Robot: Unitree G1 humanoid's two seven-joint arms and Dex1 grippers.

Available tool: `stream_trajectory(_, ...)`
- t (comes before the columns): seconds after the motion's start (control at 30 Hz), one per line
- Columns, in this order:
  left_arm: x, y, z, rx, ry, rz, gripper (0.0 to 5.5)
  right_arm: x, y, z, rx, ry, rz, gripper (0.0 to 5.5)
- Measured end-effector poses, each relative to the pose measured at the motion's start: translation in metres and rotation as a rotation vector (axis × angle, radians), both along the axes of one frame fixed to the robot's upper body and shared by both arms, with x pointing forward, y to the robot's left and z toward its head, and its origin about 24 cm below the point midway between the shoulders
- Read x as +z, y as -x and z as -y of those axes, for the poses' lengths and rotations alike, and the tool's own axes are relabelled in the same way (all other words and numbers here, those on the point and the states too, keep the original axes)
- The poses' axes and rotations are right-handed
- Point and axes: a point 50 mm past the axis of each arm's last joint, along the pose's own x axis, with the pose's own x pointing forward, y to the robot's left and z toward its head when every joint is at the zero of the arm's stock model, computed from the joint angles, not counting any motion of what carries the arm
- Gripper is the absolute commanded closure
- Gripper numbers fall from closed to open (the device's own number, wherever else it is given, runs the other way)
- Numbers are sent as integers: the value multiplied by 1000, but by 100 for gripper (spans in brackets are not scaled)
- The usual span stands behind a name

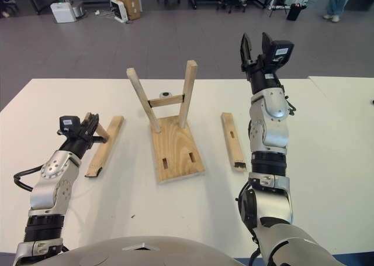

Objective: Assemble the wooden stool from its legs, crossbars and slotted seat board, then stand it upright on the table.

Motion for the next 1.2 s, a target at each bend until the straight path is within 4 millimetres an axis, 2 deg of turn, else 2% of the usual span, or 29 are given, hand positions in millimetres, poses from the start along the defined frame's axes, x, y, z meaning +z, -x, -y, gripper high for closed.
stream_trajectory(0.2, -2, -14, 1, -8, 8, -20, 510, -6, 0, -4, 3, 7, -29, 288)
stream_trajectory(0.5, -4, -15, 6, 7, 4, -8, 510, -8, 1, -8, 37, 10, -35, 288)
stream_trajectory(0.57, -5, -13, 4, 35, 4, -7, 456, -8, 1, -8, 39, 11, -35, 288)
stream_trajectory(0.63, -35, 3, 1, 68, 13, -155, 430, -7, 1, -9, 43, 11, -32, 288)
stream_trajectory(0.67, -39, 6, 0, 83, 1, -177, 414, -8, 1, -10, 43, 11, -34, 288)
stream_trajectory(0.7, -32, 4, -2, 97, -12, -151, 404, -8, 1, -11, 48, 11, -35, 288)
stream_trajectory(0.77, -5, -4, -5, 109, -40, -47, 368, -8, 1, -14, 57, 8, -35, 288)
stream_trajectory(0.83, 5, -4, -4, 102, -48, -31, 337, -8, 2, -15, 59, 8, -32, 288)
stream_trajectory(0.93, 8, 9, 0, 54, -71, -93, 293, -10, 4, -19, 71, 1, -38, 288)
stream_trajectory(1.03, -10, 33, 3, 22, -78, -224, 240, -13, 7, -19, 70, 2, -45, 288)
stream_trajectory(1.07, -20, 43, 2, 29, -78, -281, 240, -14, 8, -19, 69, 2, -50, 288)
stream_trajectory(1.2, -35, 56, 5, 18, -115, -359, 240, -14, 8, -20, 73, 1, -53, 288)
